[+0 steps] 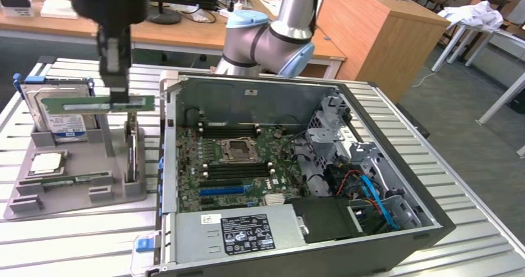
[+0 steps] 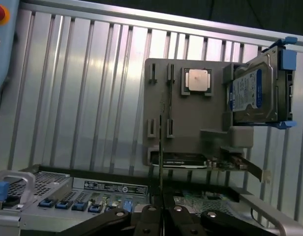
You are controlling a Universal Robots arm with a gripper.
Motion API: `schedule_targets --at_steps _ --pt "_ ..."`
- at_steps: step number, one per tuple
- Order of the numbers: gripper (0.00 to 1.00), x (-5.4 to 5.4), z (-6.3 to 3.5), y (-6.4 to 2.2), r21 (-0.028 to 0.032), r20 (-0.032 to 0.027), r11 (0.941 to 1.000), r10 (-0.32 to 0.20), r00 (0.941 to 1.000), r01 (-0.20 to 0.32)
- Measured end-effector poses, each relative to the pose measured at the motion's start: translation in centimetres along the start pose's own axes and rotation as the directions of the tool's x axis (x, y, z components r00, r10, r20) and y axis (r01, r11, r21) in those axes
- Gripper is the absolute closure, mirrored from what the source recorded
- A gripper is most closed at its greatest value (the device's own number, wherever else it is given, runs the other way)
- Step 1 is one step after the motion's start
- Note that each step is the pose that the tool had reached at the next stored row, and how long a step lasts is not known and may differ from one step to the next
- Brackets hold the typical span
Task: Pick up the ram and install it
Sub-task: 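Pick up the ram and move it above insertion slot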
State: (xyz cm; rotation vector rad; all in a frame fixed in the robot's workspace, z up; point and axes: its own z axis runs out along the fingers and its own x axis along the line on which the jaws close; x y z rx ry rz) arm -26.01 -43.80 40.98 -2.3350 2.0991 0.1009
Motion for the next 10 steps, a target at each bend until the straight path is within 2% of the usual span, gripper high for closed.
schedule_targets --at_steps 3,10 --pt "0.88 0.1 -0.38 -1.36 -0.0002 0.0007 1.0 0.0 1.0 0.0" --pt "0.88 0.4 -0.59 -4.52 -0.0001 0.0013 1.0 0.0 1.0 0.0"
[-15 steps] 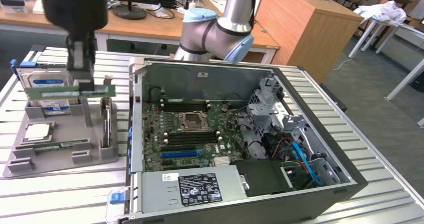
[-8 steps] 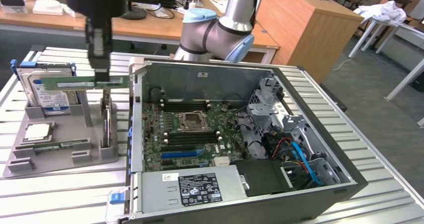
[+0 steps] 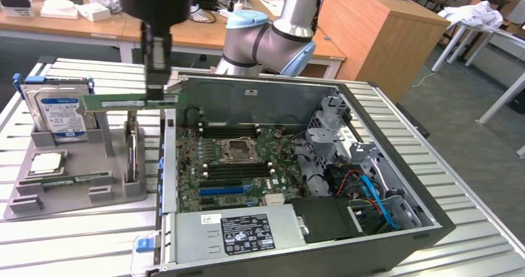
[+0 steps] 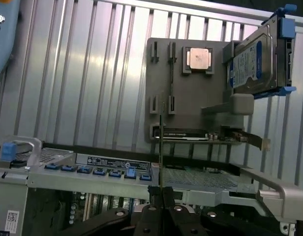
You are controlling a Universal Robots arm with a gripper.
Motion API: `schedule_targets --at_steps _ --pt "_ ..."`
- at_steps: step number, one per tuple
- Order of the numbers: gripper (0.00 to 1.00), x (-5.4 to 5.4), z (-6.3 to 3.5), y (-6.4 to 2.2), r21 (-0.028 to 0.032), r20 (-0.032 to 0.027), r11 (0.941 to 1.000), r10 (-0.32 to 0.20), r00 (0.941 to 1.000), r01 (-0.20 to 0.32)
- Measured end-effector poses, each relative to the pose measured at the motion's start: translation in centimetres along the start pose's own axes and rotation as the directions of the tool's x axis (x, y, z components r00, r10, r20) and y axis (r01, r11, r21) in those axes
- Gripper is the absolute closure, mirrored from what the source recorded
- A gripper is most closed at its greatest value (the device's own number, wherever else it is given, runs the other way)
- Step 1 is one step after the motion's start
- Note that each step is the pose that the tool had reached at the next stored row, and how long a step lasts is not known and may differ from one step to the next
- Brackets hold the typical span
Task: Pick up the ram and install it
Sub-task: 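Pick up the ram and move it above insertion slot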
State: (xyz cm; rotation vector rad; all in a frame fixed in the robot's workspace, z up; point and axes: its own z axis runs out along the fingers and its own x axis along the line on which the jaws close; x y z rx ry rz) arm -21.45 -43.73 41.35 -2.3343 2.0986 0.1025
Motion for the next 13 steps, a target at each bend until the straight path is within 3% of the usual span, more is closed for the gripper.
schedule_targets --at_steps 13 --pt "0.88 0.6 -0.28 -5.88 -0.0008 0.0004 1.0 0.0 1.0 0.0"
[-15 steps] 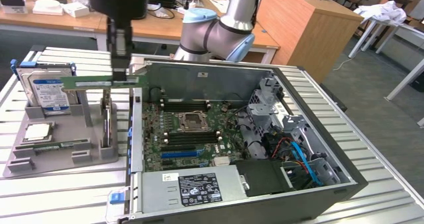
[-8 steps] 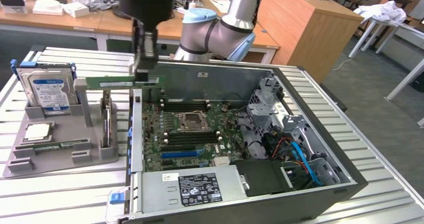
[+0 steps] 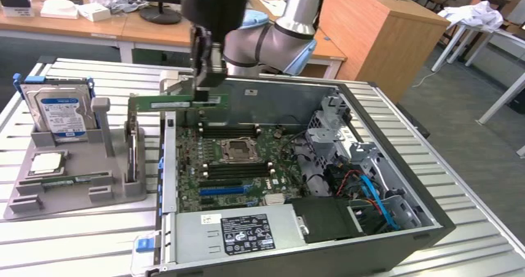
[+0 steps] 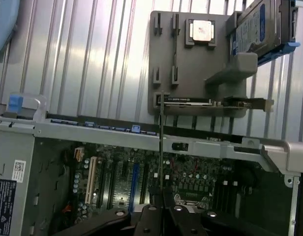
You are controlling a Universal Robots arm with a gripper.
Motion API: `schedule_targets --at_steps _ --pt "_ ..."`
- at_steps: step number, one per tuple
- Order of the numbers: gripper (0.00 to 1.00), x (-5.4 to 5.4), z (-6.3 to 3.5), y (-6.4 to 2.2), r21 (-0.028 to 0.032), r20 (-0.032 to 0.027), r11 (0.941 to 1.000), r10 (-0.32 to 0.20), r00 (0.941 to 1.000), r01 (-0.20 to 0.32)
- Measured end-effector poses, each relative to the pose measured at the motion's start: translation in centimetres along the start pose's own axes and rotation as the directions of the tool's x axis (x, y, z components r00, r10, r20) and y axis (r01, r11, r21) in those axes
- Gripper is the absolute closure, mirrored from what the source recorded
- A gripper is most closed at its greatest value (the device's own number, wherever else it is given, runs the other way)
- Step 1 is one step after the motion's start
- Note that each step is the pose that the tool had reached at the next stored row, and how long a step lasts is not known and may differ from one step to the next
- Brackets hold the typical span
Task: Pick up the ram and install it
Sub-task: 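Pick up the ram and move it above insertion slot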
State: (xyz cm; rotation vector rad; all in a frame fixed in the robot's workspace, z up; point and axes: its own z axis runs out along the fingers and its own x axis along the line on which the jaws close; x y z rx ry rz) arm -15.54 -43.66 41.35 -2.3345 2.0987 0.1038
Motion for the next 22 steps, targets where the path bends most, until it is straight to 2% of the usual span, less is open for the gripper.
schedule_targets --at_steps 3,11,15,20,22 --pt "0.88 -0.1 -0.05 -1.23 -0.0001 -0.0001 1.0 0.0 1.0 0.0" --pt "0.88 -1.3 -0.06 -3.74 -0.0003 -0.0026 1.0 0.0 1.0 0.0" --pt "0.88 -1.4 -0.11 -5.18 -0.0003 -0.0026 1.0 0.001 1.0 -0.001" --pt "0.88 -1.6 -0.11 -6.01 0.0004 -0.0046 0.9998 0.02 0.9998 -0.02" --pt "0.88 -1.8 -0.09 -6.4 0.0006 -0.0076 0.9997 0.024 0.9997 -0.024"
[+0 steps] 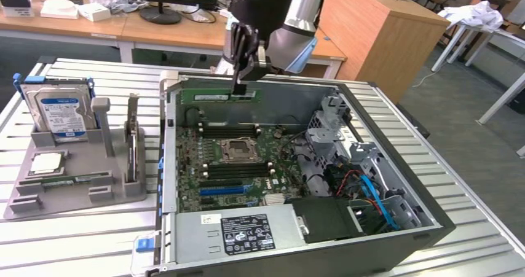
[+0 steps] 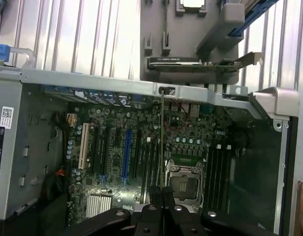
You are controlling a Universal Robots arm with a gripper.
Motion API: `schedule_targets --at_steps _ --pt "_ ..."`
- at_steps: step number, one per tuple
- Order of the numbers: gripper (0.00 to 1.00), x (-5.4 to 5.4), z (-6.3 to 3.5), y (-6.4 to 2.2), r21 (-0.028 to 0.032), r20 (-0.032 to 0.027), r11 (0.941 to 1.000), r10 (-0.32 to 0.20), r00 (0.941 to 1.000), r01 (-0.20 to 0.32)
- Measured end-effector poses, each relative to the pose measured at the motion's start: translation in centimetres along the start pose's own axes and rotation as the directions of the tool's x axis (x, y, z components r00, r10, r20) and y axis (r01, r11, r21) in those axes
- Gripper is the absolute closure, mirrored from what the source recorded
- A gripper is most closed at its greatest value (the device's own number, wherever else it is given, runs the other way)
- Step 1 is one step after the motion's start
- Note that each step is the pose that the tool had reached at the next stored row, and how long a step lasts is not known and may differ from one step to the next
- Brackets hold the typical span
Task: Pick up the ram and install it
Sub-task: 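Pick up the ram and move it above insertion slot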
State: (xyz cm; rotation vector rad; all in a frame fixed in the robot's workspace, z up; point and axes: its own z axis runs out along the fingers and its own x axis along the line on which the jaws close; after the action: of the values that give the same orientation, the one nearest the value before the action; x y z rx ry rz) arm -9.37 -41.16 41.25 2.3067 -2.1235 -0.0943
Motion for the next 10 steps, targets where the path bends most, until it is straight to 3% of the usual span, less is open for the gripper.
schedule_targets --at_steps 6,10 --pt "0.88 -0.9 0.07 -1.2 0.0001 -0.0131 1.0 0.004 0.9999 -0.004" --pt "0.88 -1.1 0.1 -1.9 0.0004 -0.0151 0.9999 0.014 0.9998 -0.014"
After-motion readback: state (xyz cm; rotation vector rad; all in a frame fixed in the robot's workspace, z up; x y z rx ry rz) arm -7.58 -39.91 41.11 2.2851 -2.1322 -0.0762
